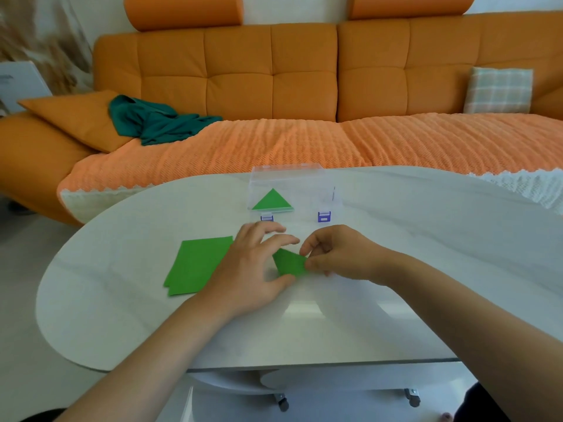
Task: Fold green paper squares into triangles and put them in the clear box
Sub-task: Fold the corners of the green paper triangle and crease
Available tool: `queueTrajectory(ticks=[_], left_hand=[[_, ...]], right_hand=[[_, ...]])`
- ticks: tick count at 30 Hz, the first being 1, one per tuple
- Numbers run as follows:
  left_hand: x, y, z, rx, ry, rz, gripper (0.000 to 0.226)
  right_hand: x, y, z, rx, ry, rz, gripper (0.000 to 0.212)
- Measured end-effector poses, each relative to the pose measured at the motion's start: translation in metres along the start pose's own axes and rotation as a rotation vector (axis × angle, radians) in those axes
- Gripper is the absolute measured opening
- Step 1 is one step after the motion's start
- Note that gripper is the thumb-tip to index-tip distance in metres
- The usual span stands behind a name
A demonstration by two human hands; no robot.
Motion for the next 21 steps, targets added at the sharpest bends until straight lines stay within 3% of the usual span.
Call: queueTrajectory(ticks=[3, 5, 10, 15, 21], left_hand=[[0.001, -0.008, -0.003, 0.089, 0.121, -0.095, 0.048], [0.003, -0.009, -0.005, 0.083, 0.155, -0.171, 0.033], [0.002, -0.013, -0.007, -0.004, 0.099, -0.254, 0.007], [0.002, -0.019, -0.01, -0.269, -0.201, -0.1, 0.005], [0.003, -0.021, -0.009, -0.615, -0.521, -0.021, 0.006]], right_hand=[[0.0, -0.004, 0.0, 0.17, 0.048, 0.005, 0.02], [0.0, -0.007, 0.001, 0.268, 0.086, 0.062, 0.025], [-0.003, -0.004, 0.004, 0.327, 0.101, 0.086, 0.027], [-0.01, 0.001, 0.017, 0.113, -0.203, -0.101, 0.009], [-0.012, 0.005, 0.022, 0.077, -0.226, -0.095, 0.015]])
Point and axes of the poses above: each hand's wrist, its own x-axis towards the middle knuckle, its own y-axis out of the palm, z = x × y, the point moved 2 cm from there along x, towards the middle knuckle, and after that the axes turned 13 degrees about x, right-handed, at the moved point
